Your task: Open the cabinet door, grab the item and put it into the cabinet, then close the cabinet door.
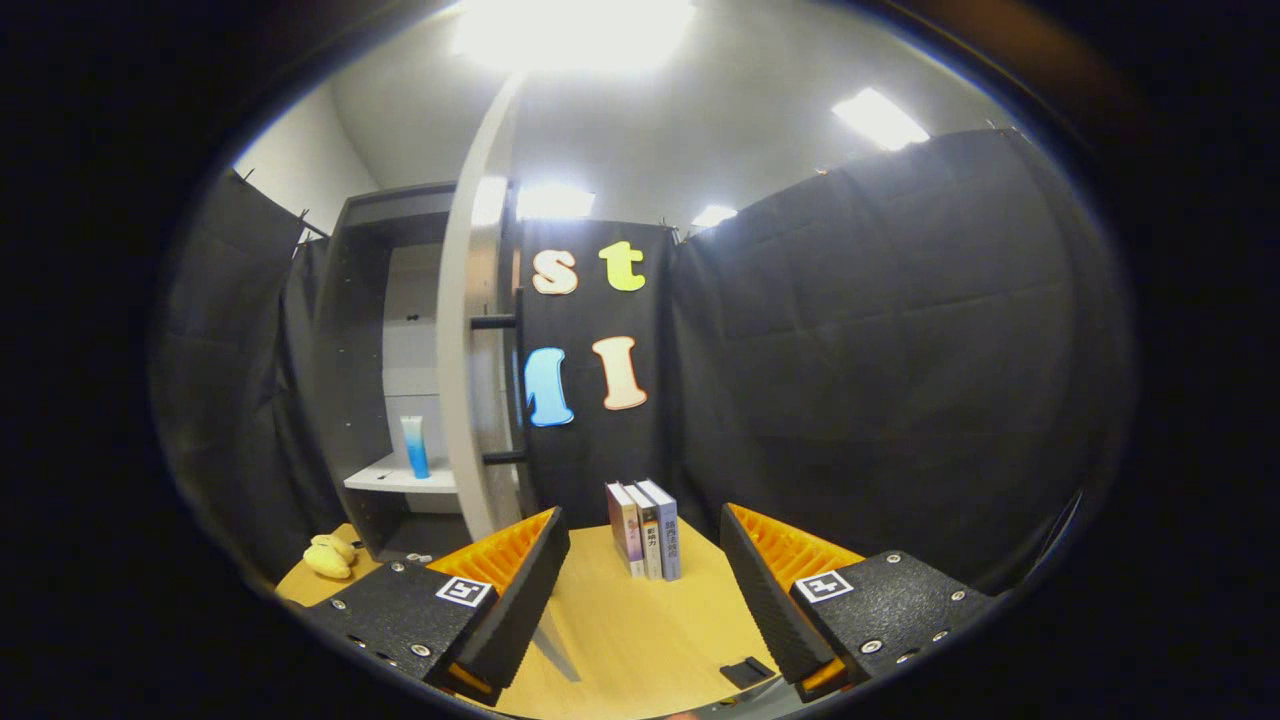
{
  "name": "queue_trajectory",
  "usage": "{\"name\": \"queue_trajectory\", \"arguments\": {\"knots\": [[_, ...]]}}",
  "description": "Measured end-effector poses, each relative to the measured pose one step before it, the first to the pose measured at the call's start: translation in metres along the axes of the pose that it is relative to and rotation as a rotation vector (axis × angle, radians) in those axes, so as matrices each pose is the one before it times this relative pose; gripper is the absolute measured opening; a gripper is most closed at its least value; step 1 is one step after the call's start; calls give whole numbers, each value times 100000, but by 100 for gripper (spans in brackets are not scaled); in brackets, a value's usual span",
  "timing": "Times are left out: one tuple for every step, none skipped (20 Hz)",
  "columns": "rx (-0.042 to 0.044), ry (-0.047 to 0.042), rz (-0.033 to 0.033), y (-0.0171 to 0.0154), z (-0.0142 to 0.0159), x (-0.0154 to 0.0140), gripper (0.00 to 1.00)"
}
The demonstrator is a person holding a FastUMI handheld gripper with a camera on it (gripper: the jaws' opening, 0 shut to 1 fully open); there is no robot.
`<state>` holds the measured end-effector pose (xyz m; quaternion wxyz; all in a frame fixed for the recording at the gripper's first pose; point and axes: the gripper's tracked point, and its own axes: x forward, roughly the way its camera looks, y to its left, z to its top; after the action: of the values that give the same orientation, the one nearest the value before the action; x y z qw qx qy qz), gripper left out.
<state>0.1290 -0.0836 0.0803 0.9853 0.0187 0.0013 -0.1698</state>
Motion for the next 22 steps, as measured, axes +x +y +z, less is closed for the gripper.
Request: {"name": "queue_trajectory", "arguments": {"knots": [[139, -631, -1884, -257, 576, 1220, 94], [-39, -469, -2015, -333, 691, 1325, 94], [-161, -38, -1406, -196, 654, 986, 94], [-262, 489, -1078, -65, 441, 944, 93], [-791, 1122, -1287, 227, 209, 1364, 94], [-637, 1431, -351, 235, 0, 852, 94], [-643, 1178, 449, 573, -113, 653, 94], [-495, 1063, 296, 411, -36, 409, 94], [-460, 875, 969, 643, 86, 388, 94], [-334, 1101, 1455, 665, -78, 173, 94], [-219, 772, 288, 229, -156, 91, 94], [-133, -1062, -1307, -329, 140, -137, 94], [12, -1473, -904, 99, 524, -71, 91], [161, -828, -81, 247, 85, -351, 91], [-171, -307, 775, 474, -135, -271, 91], [-25, -194, 802, 429, -27, -327, 91], [-124, -11, 744, 406, -1, -71, 90], [115, -78, 697, 450, 14, -265, 90], [253, -163, 915, 607, -2, -172, 91], [438, 232, 1185, 685, -24, -270, 90], [396, 541, 1359, 741, -246, -145, 90], [-182, 119, 1866, 881, -28, -294, 90]]}}
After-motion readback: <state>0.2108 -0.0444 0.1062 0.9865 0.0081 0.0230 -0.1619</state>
